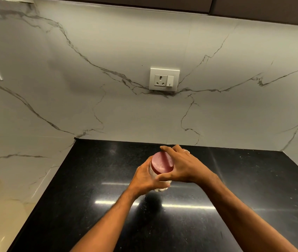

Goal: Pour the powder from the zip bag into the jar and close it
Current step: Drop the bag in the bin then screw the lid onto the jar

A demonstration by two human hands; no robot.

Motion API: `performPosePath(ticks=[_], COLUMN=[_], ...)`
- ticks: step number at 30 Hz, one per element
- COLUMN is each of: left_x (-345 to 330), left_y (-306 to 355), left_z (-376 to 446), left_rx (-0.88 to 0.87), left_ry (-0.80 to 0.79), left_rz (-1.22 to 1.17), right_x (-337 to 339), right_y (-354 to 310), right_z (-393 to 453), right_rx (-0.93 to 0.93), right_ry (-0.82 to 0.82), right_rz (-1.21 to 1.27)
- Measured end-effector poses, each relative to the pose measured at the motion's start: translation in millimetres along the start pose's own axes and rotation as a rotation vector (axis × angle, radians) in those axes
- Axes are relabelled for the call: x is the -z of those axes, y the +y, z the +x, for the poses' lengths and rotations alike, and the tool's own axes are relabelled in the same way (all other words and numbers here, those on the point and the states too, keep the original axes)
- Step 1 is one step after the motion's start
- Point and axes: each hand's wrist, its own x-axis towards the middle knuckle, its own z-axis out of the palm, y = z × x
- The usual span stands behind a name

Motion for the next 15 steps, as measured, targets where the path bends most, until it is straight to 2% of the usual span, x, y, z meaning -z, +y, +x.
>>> performPosePath(ticks=[3, 7, 9, 13, 15], left_x=[1.6, -0.5, -1.1, 2.0, 3.0], left_y=[0.4, -1.5, -1.3, -2.1, -1.5], left_z=[1.5, 2.3, 2.7, 2.3, 2.2], left_rx=[-0.003, -0.005, -0.011, -0.017, -0.020], left_ry=[0.008, 0.007, -0.005, 0.002, 0.003], left_rz=[0.014, -0.005, 0.004, 0.007, 0.008], right_x=[5.7, -0.4, -0.8, 8.7, 8.4], right_y=[1.4, -7.7, -8.8, -5.9, -6.5], right_z=[3.2, 1.1, 1.5, 0.1, -0.3], right_rx=[0.081, -0.086, -0.120, 0.019, 0.065], right_ry=[-0.073, 0.108, 0.131, -0.067, -0.087], right_rz=[0.036, -0.135, -0.204, -0.084, -0.116])
